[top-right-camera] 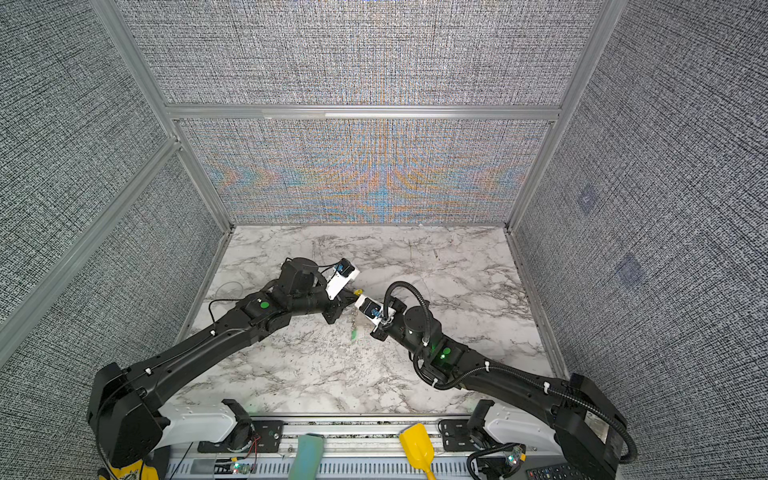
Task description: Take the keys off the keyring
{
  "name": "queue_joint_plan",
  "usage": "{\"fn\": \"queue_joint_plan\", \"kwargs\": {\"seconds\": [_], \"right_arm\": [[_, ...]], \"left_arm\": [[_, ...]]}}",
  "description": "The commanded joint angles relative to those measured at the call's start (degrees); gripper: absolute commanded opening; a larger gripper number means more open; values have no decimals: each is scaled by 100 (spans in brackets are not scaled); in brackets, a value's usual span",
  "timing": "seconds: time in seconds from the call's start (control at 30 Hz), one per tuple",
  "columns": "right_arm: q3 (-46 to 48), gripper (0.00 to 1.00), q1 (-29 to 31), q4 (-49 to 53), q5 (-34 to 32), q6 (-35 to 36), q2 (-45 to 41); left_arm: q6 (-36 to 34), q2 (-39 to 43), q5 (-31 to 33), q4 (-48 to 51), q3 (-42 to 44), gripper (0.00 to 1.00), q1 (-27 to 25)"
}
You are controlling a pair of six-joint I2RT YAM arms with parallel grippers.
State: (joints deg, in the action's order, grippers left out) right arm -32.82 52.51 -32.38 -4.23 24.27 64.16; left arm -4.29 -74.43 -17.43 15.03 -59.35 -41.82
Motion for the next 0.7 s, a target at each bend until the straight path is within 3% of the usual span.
{"fn": "queue_joint_plan", "kwargs": {"seconds": [0.0,0.17,0.4,0.67], "right_arm": [[63,0,-25,-629,408,-190,-7],[298,0,-297,-1285,775,-729,-40],[250,0,-566,-1427,1626,-1157,65],[376,0,-745,-1736,1866,-1504,289]], "left_arm": [[-9,45,110,-237,-8,0,42],[14,84,-2,-325,101,0,40],[56,143,-208,-510,183,0,47],[82,200,-157,-451,137,0,43]]}}
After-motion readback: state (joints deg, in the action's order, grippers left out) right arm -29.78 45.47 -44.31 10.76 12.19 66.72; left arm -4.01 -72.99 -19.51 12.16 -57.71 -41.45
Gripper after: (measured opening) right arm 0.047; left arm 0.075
